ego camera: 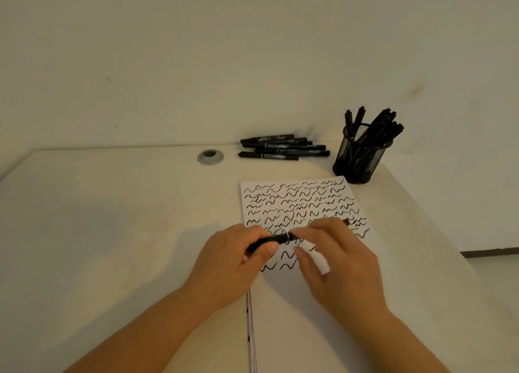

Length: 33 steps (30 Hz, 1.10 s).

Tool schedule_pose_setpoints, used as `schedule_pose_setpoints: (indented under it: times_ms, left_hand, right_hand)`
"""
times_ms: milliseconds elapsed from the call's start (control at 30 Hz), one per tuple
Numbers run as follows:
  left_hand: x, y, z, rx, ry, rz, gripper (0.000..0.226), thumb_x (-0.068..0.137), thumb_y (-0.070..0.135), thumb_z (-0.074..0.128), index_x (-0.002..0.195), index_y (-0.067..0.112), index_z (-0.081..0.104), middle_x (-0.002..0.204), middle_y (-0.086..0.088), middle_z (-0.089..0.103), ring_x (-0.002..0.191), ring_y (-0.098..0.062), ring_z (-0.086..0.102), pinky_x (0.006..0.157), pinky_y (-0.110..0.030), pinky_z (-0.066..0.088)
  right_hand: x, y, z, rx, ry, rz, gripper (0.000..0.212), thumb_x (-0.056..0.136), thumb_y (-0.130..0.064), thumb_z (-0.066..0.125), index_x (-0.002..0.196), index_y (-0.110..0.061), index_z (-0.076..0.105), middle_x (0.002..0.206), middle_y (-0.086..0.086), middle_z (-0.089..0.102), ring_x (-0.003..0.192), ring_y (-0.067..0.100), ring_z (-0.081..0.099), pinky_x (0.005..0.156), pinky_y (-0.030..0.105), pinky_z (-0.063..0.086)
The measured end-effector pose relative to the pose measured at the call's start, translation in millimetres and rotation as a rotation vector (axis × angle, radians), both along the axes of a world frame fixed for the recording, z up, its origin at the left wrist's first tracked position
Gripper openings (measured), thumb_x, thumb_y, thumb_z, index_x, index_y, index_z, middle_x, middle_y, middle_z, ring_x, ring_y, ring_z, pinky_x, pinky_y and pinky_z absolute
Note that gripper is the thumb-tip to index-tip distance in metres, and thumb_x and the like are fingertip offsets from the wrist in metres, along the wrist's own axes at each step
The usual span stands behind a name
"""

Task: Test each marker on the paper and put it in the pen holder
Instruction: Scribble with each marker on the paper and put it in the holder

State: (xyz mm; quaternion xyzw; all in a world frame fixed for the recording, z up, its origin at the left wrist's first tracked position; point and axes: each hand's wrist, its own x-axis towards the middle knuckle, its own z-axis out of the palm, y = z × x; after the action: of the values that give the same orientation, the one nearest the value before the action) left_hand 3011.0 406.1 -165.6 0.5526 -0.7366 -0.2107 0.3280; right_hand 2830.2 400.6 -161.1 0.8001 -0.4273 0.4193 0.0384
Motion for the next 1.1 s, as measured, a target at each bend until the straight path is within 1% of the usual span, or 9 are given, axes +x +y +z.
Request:
schedule_pose_setpoints:
  times_ms: [100, 200, 300, 433, 567, 667, 833, 967, 1100]
  left_hand:
    - [-1, -3, 6, -0.046, -0.077, -0.032, 0.027, 0.085, 0.049, 0.039, 0.082, 0.031, 0.06, 0.064, 0.012, 0.052, 0.065, -0.006, 0.049, 0.056, -0.02, 0.036]
    - [-2, -9, 16, -0.098, -0.115, -0.044, 0.03, 0.085, 0.05, 0.037, 0.08, 0.03, 0.059, 0.061, 0.015, 0.048, 0.067, -0.005, 0.047, 0.056, -0.016, 0.034]
    - [-7, -20, 29, -0.172, -0.192, -0.061, 0.038, 0.083, 0.056, 0.032, 0.083, 0.029, 0.059, 0.064, 0.015, 0.048, 0.067, -0.004, 0.047, 0.058, -0.019, 0.037]
    - [-13, -41, 47, -0.232, -0.289, -0.069, 0.028, 0.086, 0.053, 0.041, 0.086, 0.032, 0.059, 0.068, 0.015, 0.05, 0.068, -0.003, 0.045, 0.058, -0.017, 0.034]
    - [-18, -65, 61, -0.226, -0.363, -0.09, 0.025, 0.084, 0.056, 0.041, 0.095, 0.037, 0.053, 0.073, 0.017, 0.053, 0.071, -0.002, 0.049, 0.059, -0.017, 0.036]
    - [-18, -86, 67, -0.163, -0.366, -0.077, 0.028, 0.085, 0.056, 0.043, 0.107, 0.039, 0.048, 0.072, 0.021, 0.054, 0.072, 0.002, 0.054, 0.06, -0.018, 0.041]
    - [-12, -140, 70, -0.083, -0.573, -0.026, 0.03, 0.09, 0.049, 0.043, 0.115, 0.033, 0.047, 0.092, 0.016, 0.06, 0.083, -0.006, 0.056, 0.065, -0.026, 0.042]
    - [2, -184, 66, -0.008, -0.691, 0.049, 0.031, 0.09, 0.044, 0.045, 0.116, 0.028, 0.049, 0.106, 0.007, 0.06, 0.086, -0.013, 0.052, 0.068, -0.028, 0.04]
    - [18, -215, 55, 0.072, -0.666, 0.086, 0.033, 0.092, 0.038, 0.045, 0.122, 0.023, 0.048, 0.118, 0.001, 0.055, 0.103, -0.018, 0.052, 0.082, -0.033, 0.044]
  right_hand:
    - [0, -6, 10, -0.041, 0.218, -0.002, 0.022, 0.071, -0.021, 0.076, 0.091, -0.015, 0.071, 0.084, 0.0, 0.065, 0.066, 0.016, 0.062, 0.043, 0.018, 0.042]
    - [-2, -13, 22, -0.102, 0.323, 0.016, 0.013, 0.075, -0.021, 0.073, 0.086, -0.014, 0.071, 0.077, -0.001, 0.065, 0.059, 0.017, 0.06, 0.038, 0.024, 0.043]
    - [-4, -23, 33, -0.119, 0.389, 0.03, 0.014, 0.084, -0.023, 0.058, 0.083, -0.014, 0.069, 0.072, -0.002, 0.063, 0.056, 0.016, 0.057, 0.038, 0.028, 0.044]
    - [-10, -39, 47, -0.069, 0.458, 0.032, 0.01, 0.074, -0.022, 0.073, 0.08, -0.015, 0.068, 0.067, -0.003, 0.061, 0.051, 0.015, 0.056, 0.036, 0.025, 0.043]
    - [-21, -58, 58, 0.06, 0.428, -0.021, 0.014, 0.076, -0.021, 0.073, 0.086, -0.014, 0.067, 0.073, -0.002, 0.062, 0.055, 0.014, 0.057, 0.039, 0.025, 0.046]
    - [-35, -79, 67, 0.133, 0.304, -0.123, 0.015, 0.088, -0.026, 0.058, 0.101, -0.018, 0.061, 0.089, -0.007, 0.061, 0.071, 0.007, 0.05, 0.056, 0.021, 0.043]
    - [-64, -117, 91, 0.27, -0.067, -0.224, 0.018, 0.089, -0.025, 0.057, 0.106, -0.021, 0.057, 0.087, -0.008, 0.061, 0.078, 0.011, 0.058, 0.068, 0.021, 0.042]
    - [-84, -140, 104, 0.292, -0.346, -0.224, 0.014, 0.087, -0.018, 0.06, 0.098, -0.023, 0.052, 0.081, -0.019, 0.057, 0.076, -0.004, 0.055, 0.061, 0.01, 0.038]
    - [-92, -160, 110, 0.254, -0.539, -0.242, 0.016, 0.087, -0.018, 0.059, 0.097, -0.024, 0.048, 0.084, -0.018, 0.057, 0.079, -0.005, 0.056, 0.059, 0.01, 0.038]
